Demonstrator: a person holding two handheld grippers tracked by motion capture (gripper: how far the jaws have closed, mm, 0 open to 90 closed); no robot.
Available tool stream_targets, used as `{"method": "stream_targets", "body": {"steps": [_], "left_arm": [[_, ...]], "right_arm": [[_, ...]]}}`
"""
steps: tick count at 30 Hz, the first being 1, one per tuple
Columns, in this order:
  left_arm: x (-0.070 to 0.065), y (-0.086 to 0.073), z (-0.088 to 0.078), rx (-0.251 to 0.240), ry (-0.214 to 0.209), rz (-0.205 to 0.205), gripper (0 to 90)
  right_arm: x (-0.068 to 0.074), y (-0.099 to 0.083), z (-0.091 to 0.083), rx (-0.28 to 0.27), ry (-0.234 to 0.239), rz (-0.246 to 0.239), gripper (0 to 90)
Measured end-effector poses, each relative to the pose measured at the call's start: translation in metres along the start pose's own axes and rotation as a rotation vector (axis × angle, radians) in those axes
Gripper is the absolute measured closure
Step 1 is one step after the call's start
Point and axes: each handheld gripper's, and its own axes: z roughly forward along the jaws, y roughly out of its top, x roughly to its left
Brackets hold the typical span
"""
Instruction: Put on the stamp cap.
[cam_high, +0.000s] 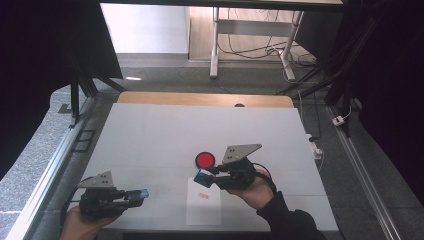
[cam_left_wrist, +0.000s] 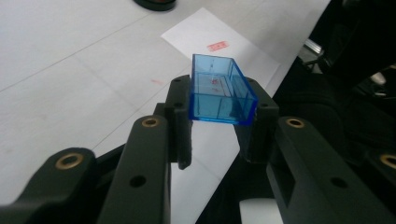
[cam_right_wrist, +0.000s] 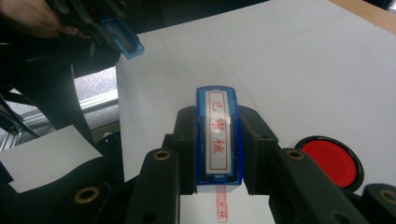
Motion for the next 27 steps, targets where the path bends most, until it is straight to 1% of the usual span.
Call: {"method": "stream_targets", "body": {"steps": [6, 9, 14, 17, 24, 27], "left_arm": [[0.000, 0.010, 0.010, 0.016, -0.050, 0.014, 68.5], [-0.002, 0.015, 0.017, 0.031, -0.056, 0.052, 68.5], [-0.007, 0.025, 0.031, 0.070, -0.060, 0.132, 68.4], [-0.009, 0.031, 0.037, 0.080, -0.067, 0.162, 68.4], [-0.013, 0.045, 0.050, 0.088, -0.100, 0.235, 68.4], [-0.015, 0.051, 0.054, 0.087, -0.118, 0.257, 68.4]], "right_arm": [[0.002, 0.002, -0.002, -0.005, 0.006, -0.008, 71.2], [0.002, 0.003, -0.003, -0.007, 0.010, -0.004, 71.2], [0.001, 0.003, -0.004, -0.015, 0.012, 0.001, 71.2], [0.001, 0.003, -0.004, -0.016, 0.016, 0.001, 71.2], [0.001, 0.004, -0.007, -0.021, 0.026, 0.000, 71.2], [0.001, 0.005, -0.008, -0.028, 0.034, 0.001, 71.2]]}}
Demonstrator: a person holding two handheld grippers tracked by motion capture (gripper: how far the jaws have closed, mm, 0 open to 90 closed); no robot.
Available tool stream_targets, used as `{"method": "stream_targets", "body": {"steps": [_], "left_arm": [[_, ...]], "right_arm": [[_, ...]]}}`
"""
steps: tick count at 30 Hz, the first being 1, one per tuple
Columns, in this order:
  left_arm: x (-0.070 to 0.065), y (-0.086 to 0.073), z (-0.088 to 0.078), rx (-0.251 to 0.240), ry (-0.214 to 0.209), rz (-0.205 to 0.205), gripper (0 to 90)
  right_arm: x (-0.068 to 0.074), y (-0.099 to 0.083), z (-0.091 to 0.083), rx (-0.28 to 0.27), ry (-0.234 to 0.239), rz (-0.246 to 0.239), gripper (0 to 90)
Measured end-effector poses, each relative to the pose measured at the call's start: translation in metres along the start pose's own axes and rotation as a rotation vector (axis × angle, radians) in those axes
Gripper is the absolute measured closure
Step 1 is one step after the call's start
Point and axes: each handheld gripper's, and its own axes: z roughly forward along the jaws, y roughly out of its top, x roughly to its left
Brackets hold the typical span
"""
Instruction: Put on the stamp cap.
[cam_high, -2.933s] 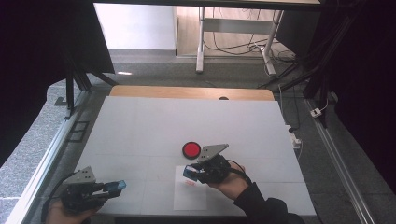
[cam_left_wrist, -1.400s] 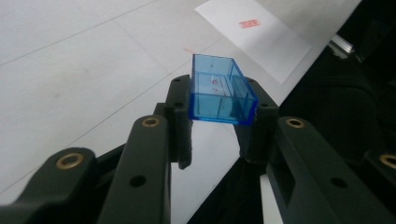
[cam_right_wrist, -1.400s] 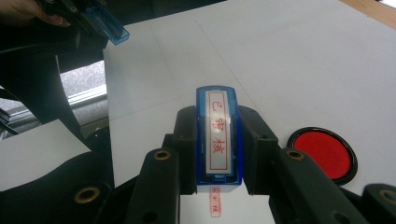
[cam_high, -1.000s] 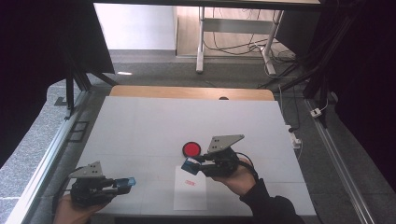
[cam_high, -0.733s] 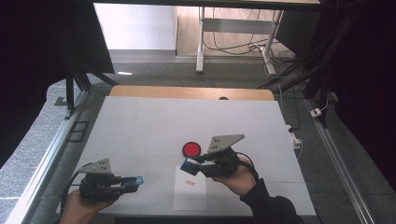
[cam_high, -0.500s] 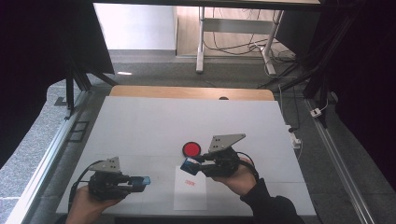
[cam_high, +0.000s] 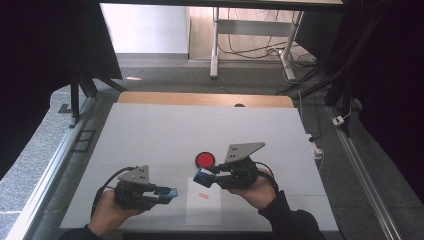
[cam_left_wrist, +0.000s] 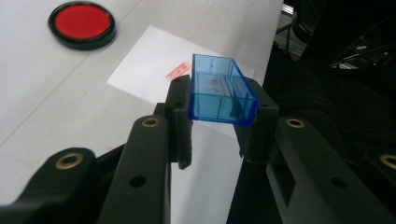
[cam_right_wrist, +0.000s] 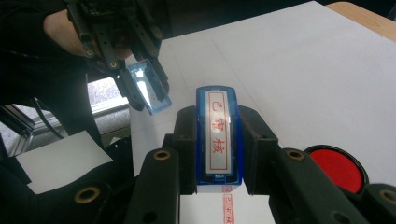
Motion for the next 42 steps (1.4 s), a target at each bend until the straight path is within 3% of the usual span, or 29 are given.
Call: {"method": "stream_targets", "body": {"steps": [9, 22, 42], "left_arm": [[0.003, 0.020, 0.014, -0.003, -0.054, 0.068, 68.4], [0.009, 0.038, 0.035, -0.022, -0.145, 0.121, 68.5], [0.017, 0.038, 0.048, -0.045, -0.262, 0.144, 68.8]], "right_arm": [[-0.001, 0.001, -0.001, -0.011, 0.033, -0.002, 71.2], [0.001, 0.004, -0.004, -0.035, 0.065, -0.022, 71.3], [0.010, 0.006, 0.004, -0.024, 0.159, -0.078, 71.3]]}}
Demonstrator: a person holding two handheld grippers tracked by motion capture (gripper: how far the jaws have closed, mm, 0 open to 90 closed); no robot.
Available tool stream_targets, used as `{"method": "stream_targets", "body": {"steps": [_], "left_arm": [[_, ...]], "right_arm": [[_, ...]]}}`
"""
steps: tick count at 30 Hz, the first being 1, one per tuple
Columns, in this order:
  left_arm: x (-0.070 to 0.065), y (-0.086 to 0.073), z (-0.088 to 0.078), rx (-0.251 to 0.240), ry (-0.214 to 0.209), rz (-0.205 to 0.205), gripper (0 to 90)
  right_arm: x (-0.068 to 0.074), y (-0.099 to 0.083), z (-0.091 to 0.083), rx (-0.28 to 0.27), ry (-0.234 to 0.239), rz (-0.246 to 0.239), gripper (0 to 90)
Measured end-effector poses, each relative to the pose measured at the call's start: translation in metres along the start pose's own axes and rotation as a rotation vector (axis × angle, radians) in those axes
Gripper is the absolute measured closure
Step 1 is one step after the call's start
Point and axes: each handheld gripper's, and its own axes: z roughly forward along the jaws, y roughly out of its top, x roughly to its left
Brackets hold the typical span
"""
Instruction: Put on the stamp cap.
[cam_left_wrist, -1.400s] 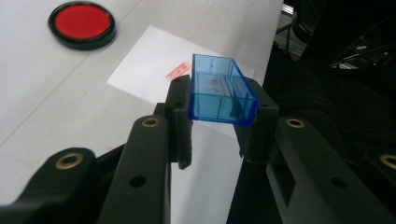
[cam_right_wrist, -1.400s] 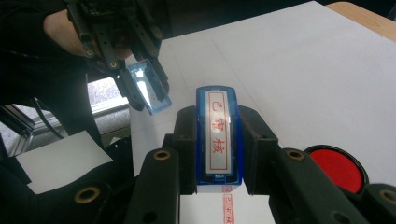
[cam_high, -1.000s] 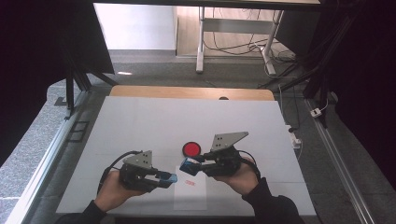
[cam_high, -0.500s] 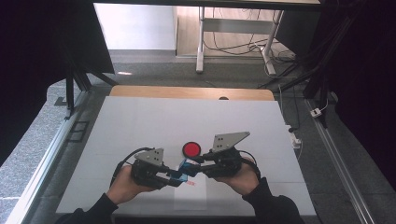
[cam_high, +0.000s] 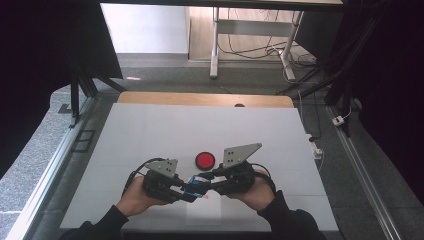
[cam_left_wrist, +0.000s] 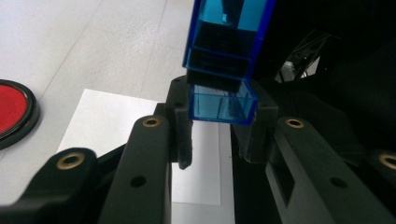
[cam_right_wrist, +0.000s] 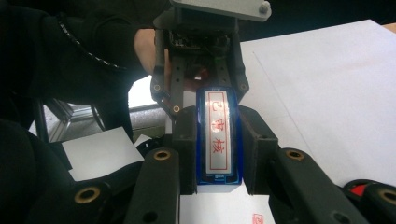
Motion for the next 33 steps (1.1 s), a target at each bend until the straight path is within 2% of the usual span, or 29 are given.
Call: {"method": "stream_targets", "body": {"steps": [5, 13, 19, 22, 24, 26, 31, 33], "left_arm": [[0.0017, -0.0011, 0.0001, -0.017, -0.019, -0.007, 68.9], [0.0016, -0.0019, -0.0003, -0.034, -0.041, 0.004, 69.0], [0.0021, -0.0029, -0.0030, -0.075, -0.062, 0.002, 69.2], [0.0019, -0.0027, -0.0057, -0.111, -0.073, 0.010, 69.3], [0.0009, -0.0016, -0.0068, -0.111, -0.070, 0.021, 69.4], [0.0011, -0.0020, -0.0065, -0.114, -0.072, 0.017, 69.4], [0.0018, -0.0030, -0.0054, -0.111, -0.061, 0.024, 69.0], [0.0021, -0.0032, -0.0048, -0.105, -0.054, 0.022, 68.7]], "right_arm": [[0.0008, 0.0006, 0.0004, 0.002, 0.010, -0.004, 71.3], [0.0023, 0.0009, 0.0027, 0.011, 0.024, -0.012, 71.3], [0.0016, 0.0009, 0.0017, -0.013, 0.032, 0.002, 71.3], [0.0005, 0.0005, 0.0006, -0.038, 0.044, 0.012, 71.4], [-0.0014, -0.0006, -0.0003, -0.070, 0.060, 0.038, 71.4], [-0.0017, -0.0011, -0.0005, -0.074, 0.063, 0.039, 71.4], [-0.0024, -0.0022, 0.0003, -0.074, 0.059, 0.037, 71.3], [-0.0011, -0.0014, 0.0011, -0.058, 0.048, 0.026, 71.3]]}}
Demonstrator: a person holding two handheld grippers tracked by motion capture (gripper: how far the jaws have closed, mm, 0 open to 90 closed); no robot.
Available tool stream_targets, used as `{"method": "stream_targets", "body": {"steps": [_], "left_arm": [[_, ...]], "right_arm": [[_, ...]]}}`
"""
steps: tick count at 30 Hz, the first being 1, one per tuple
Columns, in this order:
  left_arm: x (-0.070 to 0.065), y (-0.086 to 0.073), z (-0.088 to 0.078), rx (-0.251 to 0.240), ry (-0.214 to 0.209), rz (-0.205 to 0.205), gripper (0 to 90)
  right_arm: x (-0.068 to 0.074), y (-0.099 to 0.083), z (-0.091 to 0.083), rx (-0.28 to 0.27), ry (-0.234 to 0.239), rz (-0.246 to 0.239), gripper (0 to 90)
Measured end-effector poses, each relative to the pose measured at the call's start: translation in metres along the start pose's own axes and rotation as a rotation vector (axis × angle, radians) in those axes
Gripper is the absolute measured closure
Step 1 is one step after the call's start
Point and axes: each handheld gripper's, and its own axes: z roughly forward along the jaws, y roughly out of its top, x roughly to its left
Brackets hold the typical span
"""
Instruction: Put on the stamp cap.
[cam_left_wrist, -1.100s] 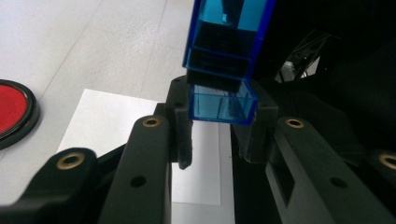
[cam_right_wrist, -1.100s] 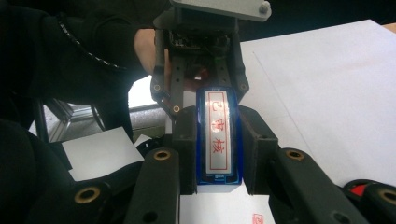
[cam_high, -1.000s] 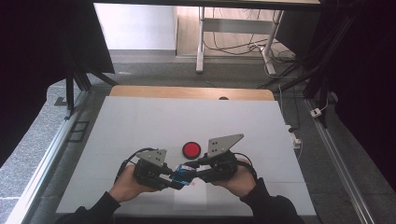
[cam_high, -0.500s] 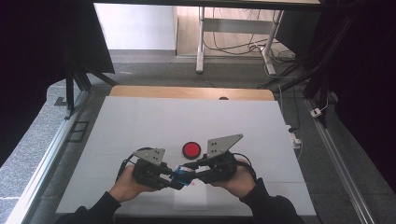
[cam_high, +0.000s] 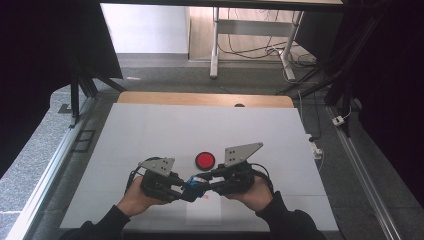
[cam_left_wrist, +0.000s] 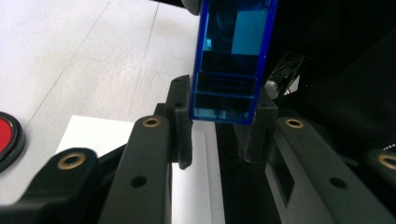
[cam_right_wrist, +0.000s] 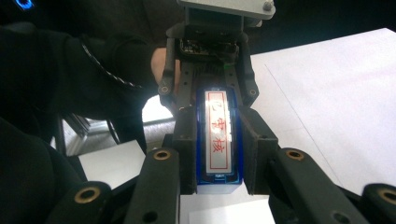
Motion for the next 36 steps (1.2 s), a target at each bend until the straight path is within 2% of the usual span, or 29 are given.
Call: {"method": "stream_targets", "body": {"steps": [2, 5, 8, 20, 26, 31, 36], "left_arm": [[0.000, 0.000, 0.001, 0.005, -0.001, -0.014, 68.2], [-0.001, 0.001, 0.002, 0.014, 0.020, -0.016, 66.2], [-0.003, 0.001, 0.002, 0.022, 0.042, -0.027, 59.7], [-0.010, -0.006, -0.010, 0.031, 0.186, -0.069, 41.3], [-0.017, -0.007, -0.014, 0.062, 0.262, -0.069, 31.1], [-0.023, -0.009, -0.020, 0.078, 0.315, -0.087, 23.8], [-0.031, -0.014, -0.028, 0.072, 0.363, -0.119, 17.0]], "right_arm": [[0.001, 0.001, 0.001, 0.010, -0.010, -0.011, 71.3], [0.002, 0.001, 0.001, 0.022, -0.025, -0.020, 71.3], [0.002, 0.001, 0.001, 0.025, -0.044, -0.023, 71.3], [0.003, 0.001, -0.003, 0.025, -0.094, -0.036, 71.2], [0.004, 0.002, -0.004, 0.030, -0.120, -0.049, 71.2], [0.003, 0.002, -0.005, 0.032, -0.139, -0.043, 71.2], [0.002, 0.002, -0.006, 0.028, -0.161, -0.026, 71.3]]}}
